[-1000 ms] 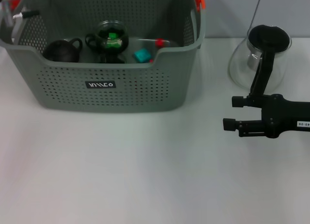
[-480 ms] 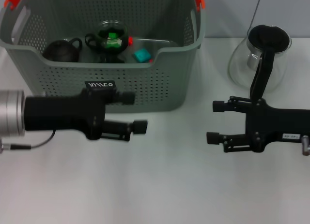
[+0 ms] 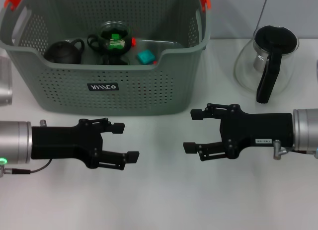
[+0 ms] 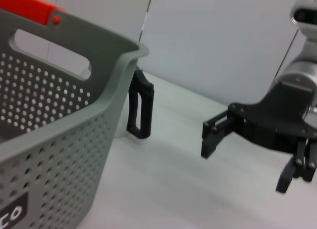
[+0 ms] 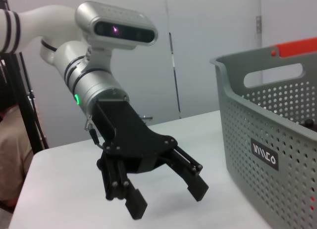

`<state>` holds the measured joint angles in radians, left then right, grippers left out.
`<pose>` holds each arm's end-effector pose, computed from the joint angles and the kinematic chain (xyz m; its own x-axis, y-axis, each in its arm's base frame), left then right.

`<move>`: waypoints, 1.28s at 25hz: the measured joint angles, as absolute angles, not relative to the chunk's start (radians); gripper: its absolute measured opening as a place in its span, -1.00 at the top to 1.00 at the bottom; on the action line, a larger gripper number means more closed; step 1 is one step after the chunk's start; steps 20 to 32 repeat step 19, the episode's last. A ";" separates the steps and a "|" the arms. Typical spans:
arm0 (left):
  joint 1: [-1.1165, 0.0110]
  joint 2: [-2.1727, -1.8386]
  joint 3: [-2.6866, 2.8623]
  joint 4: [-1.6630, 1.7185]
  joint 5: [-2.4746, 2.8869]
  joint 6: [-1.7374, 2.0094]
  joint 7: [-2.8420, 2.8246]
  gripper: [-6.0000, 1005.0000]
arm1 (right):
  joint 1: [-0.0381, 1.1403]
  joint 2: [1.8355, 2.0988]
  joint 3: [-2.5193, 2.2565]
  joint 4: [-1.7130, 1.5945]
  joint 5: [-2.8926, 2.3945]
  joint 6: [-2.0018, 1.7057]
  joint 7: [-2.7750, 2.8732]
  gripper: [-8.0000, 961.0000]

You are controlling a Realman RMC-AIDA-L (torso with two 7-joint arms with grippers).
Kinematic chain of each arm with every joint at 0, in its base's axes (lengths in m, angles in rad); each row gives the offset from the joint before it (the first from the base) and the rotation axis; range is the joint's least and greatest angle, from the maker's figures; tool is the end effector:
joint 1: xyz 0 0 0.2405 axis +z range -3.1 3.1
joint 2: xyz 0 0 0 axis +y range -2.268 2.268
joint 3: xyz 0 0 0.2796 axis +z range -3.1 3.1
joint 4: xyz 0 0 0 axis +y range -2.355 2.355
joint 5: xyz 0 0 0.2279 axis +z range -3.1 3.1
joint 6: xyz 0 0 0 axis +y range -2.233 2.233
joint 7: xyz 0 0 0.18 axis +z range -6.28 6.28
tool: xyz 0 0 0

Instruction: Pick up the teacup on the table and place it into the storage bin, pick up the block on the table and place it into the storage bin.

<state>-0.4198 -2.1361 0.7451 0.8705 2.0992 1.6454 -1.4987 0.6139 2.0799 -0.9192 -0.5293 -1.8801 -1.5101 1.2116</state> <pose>-0.2865 0.3311 -0.0435 0.8179 0.4086 0.4050 0.4808 -0.8721 -0.0912 0.2365 0.3650 -0.0897 0.8656 -0.1874 -0.4643 -0.2457 -0.9670 -0.0676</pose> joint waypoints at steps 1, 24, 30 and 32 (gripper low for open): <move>-0.420 -2.136 0.742 0.863 2.103 1.639 -1.484 -0.87 | 0.617 2.082 -0.920 -0.529 -1.882 -1.503 1.212 -0.91; -0.431 -2.137 0.711 0.801 2.112 1.514 -1.438 -0.87 | 0.609 2.092 -0.909 -0.498 -1.875 -1.433 1.239 -0.91; -0.431 -2.137 0.711 0.801 2.112 1.514 -1.438 -0.87 | 0.609 2.092 -0.909 -0.498 -1.875 -1.433 1.239 -0.91; -0.431 -2.137 0.711 0.801 2.112 1.514 -1.438 -0.87 | 0.609 2.092 -0.909 -0.498 -1.875 -1.433 1.239 -0.91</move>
